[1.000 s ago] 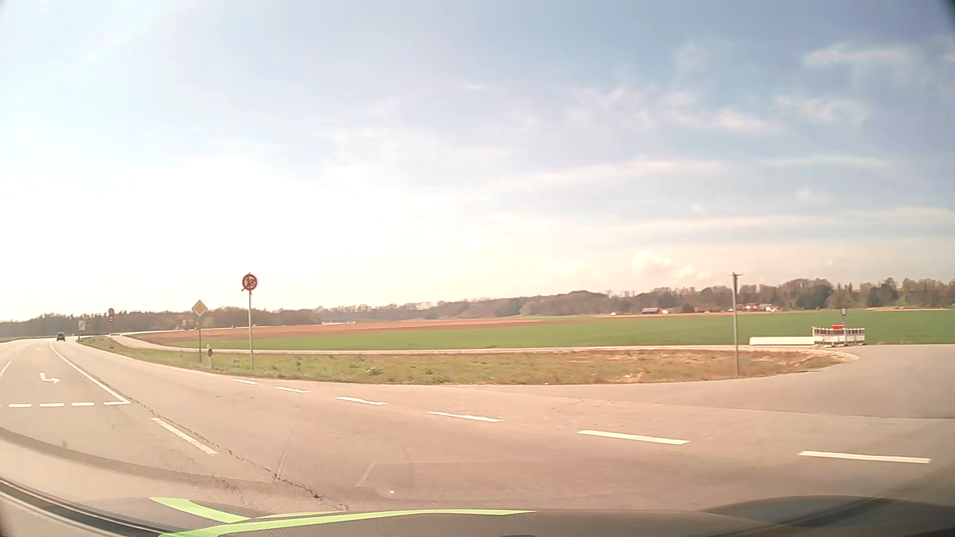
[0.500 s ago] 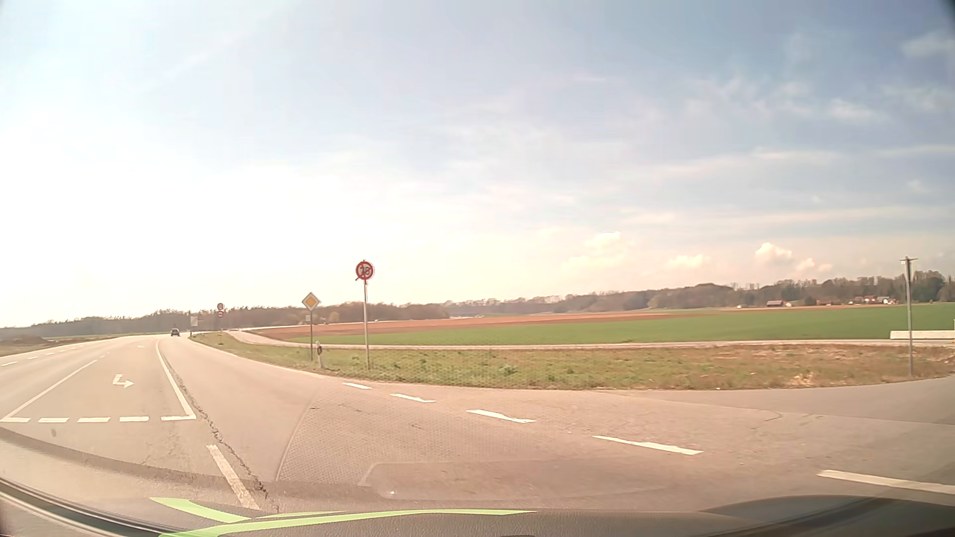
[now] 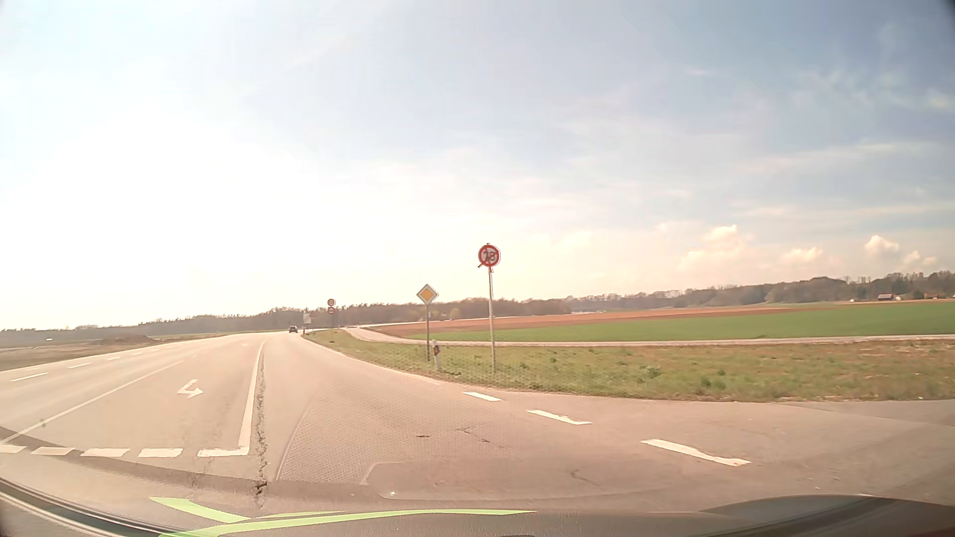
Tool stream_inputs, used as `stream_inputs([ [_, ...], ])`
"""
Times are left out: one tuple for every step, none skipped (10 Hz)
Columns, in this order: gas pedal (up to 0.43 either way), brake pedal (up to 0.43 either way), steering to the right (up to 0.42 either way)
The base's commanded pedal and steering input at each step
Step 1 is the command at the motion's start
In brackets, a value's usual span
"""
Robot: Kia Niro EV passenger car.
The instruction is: Follow the waypoints while adhering to traffic rules and regulations
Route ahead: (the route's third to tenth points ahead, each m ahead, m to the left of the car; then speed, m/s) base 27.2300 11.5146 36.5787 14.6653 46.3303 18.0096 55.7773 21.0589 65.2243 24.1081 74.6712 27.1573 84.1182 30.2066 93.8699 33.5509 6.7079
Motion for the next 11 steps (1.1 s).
stream_inputs([
  [0.311, 0.0, -0.253],
  [0.311, 0.0, -0.243],
  [0.331, 0.0, -0.229],
  [0.35, 0.0, -0.208],
  [0.35, 0.0, -0.173],
  [0.35, 0.0, -0.142],
  [0.35, 0.0, -0.121],
  [0.358, 0.0, -0.1],
  [0.378, 0.0, -0.084],
  [0.378, 0.0, -0.075],
  [0.39, 0.0, -0.066],
])
